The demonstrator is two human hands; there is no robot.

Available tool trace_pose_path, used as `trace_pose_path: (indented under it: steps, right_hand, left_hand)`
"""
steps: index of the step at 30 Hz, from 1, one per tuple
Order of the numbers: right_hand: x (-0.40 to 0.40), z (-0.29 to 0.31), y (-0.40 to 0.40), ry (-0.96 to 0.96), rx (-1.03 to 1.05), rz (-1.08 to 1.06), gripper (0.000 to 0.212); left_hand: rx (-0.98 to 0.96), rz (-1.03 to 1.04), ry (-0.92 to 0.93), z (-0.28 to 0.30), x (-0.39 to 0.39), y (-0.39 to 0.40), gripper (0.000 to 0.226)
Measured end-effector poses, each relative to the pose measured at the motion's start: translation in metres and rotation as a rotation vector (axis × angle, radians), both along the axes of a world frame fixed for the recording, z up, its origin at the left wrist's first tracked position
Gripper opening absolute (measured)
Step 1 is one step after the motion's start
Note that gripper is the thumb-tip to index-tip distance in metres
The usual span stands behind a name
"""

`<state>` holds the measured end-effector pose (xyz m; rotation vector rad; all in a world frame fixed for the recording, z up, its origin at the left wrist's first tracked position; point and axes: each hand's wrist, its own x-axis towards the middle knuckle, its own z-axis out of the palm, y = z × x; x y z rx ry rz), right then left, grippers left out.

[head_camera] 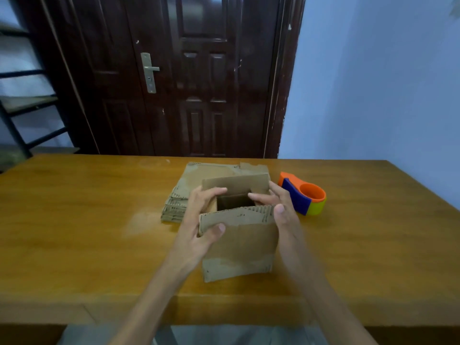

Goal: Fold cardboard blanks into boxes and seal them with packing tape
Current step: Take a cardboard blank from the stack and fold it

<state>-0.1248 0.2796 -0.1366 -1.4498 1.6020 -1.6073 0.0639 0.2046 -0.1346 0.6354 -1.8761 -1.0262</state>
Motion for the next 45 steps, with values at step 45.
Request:
trace_pose_path:
  steps: [45]
  right_hand:
    - [-0.143,0.01,-0.078,0.765,0.55,-0.586,0.059]
  left_hand:
    - [-0.932,-0.005,-1.008,0.103,-0.021,-0.035,0.039]
